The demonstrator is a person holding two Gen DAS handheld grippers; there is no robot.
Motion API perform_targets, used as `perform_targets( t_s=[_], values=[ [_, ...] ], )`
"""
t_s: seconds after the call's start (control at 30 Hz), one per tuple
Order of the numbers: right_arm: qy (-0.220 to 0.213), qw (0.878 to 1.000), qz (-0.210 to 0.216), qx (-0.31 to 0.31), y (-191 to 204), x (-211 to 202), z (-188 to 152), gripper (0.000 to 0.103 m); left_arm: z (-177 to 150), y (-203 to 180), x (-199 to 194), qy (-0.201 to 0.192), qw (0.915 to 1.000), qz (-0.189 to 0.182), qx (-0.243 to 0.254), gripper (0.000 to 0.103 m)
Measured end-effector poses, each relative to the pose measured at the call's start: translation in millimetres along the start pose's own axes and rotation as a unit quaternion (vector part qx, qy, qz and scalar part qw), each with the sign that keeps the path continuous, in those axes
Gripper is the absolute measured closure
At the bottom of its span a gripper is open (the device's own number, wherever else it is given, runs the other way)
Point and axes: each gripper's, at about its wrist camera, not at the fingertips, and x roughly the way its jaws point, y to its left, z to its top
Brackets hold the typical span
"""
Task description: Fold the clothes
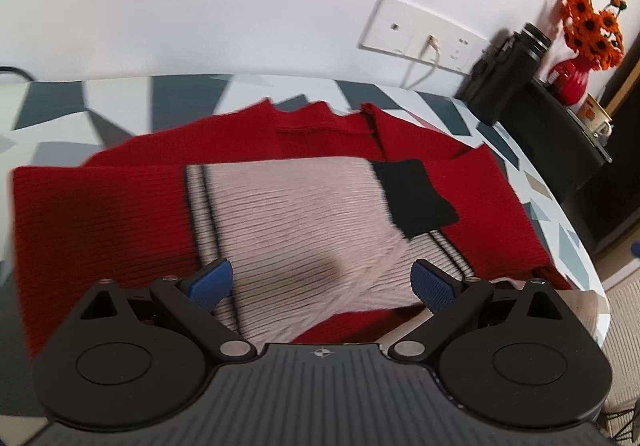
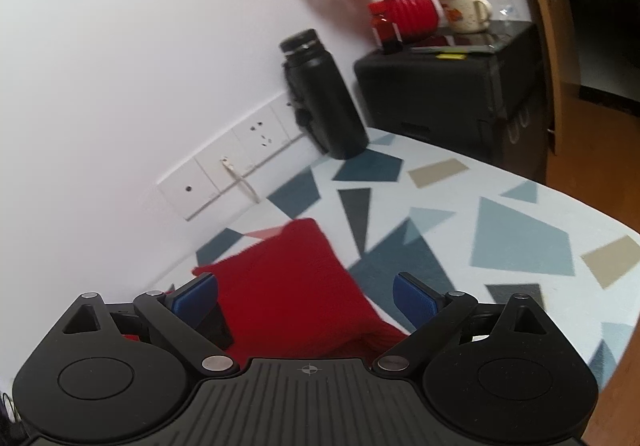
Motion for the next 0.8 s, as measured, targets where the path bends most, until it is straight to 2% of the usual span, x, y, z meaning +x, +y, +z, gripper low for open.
perform_targets(
  t_s=[0.03, 0.13, 0.27, 0.4, 0.5, 0.57, 0.7, 0.8],
  values=[
    [-0.003, 1.0, 0.004, -0.003, 6, 2, 1, 0.001, -3, 6, -6, -0.005, 1.0, 0.005, -0.002, 0.005],
    [0.004, 1.0, 0.016, -0.023, 25, 10, 0, 0.001, -13, 23, -22, -0.021, 0.9994, 0.026, -0.008, 0.005],
    [0.04, 0.998, 0.019, -0.035, 46, 34, -5, 0.001, -33, 46, -42, -0.041, 0.9972, 0.054, -0.03, 0.004],
    [0.054, 0.997, 0.049, -0.039, 69, 43, -10, 0.001, -48, 64, -54, -0.046, 0.9949, 0.074, -0.051, 0.004],
    [0.061, 0.993, 0.063, -0.082, 82, 44, -17, 0.001, -52, 70, -62, -0.061, 0.9925, 0.085, -0.063, 0.004],
    [0.065, 0.991, 0.06, -0.105, 85, 46, -19, 0.001, -57, 76, -66, -0.068, 0.9909, 0.088, -0.076, 0.003],
    [0.068, 0.992, 0.062, -0.085, 77, 58, -19, 0.001, -66, 79, -69, -0.063, 0.9901, 0.097, -0.08, 0.003],
    [0.073, 0.994, 0.057, -0.066, 68, 71, -20, 0.001, -71, 78, -68, -0.048, 0.9882, 0.135, -0.055, 0.003]
  ],
)
